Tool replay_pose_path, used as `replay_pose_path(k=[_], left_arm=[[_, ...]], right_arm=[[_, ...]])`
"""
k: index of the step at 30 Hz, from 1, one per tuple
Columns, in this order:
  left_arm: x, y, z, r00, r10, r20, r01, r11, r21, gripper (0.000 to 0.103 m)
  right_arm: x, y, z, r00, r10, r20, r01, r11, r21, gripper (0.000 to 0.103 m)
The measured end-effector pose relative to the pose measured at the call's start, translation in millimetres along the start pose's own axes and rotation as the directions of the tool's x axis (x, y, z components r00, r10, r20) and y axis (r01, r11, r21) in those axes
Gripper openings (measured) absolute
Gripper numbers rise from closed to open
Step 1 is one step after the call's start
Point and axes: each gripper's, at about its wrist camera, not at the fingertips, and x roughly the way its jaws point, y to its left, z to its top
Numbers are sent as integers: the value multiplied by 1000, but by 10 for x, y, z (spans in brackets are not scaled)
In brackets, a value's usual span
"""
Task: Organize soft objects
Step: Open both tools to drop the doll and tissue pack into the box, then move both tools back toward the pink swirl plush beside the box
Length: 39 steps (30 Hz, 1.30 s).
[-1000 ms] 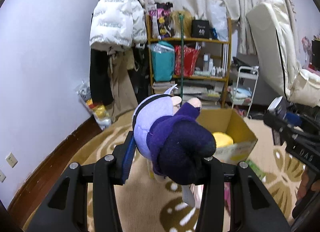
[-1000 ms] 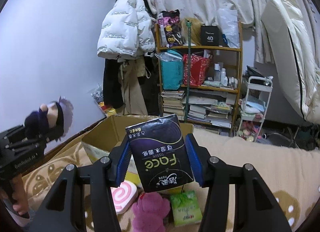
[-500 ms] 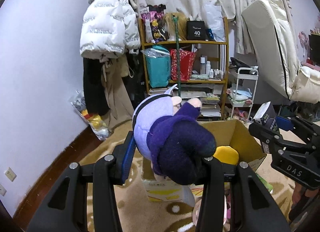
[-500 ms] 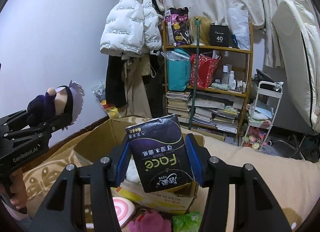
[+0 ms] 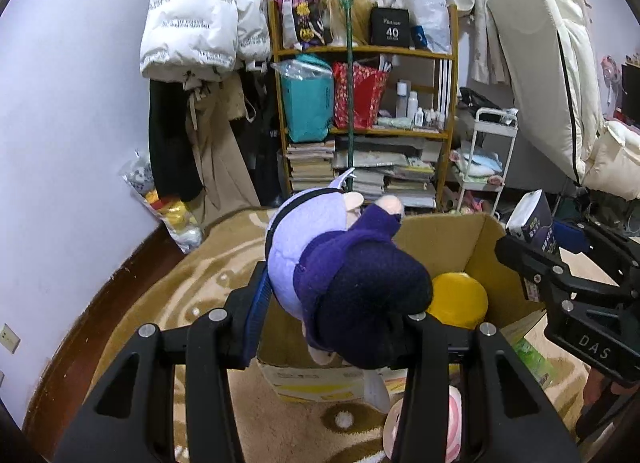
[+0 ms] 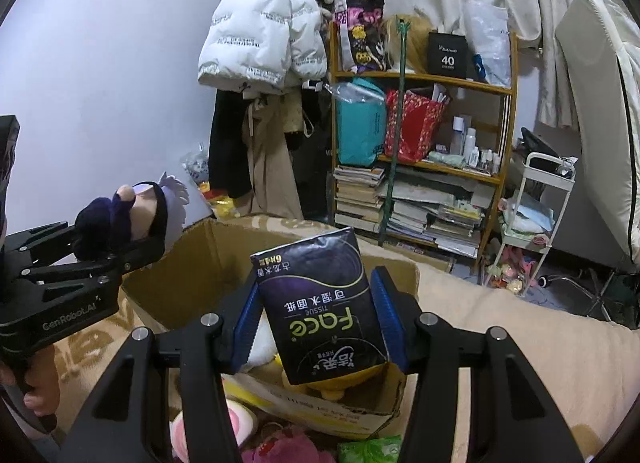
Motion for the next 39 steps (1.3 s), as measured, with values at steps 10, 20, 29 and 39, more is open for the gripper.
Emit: replay_pose_path(k=[10,20,29,39], left_arm=[[221,-20,-105,994,-27,-105,29,999,19,46],[191,-43,-95,998,-12,-68,14,999,32,62],[111,23,-103,997,5,-79,-3,1000,18,75],[-282,36,-156,998,8,-55,-7,1000,9,83]], right_arm=[[71,-133,-78,996,89,-23,-86,990,109,57],[134,-177,-115,994,103,-40,-96,984,150,65],[-3,-239,-128,998,59,-37,-51,981,185,86],[-428,-255,-98,1000,26,-5,-24,980,197,103]])
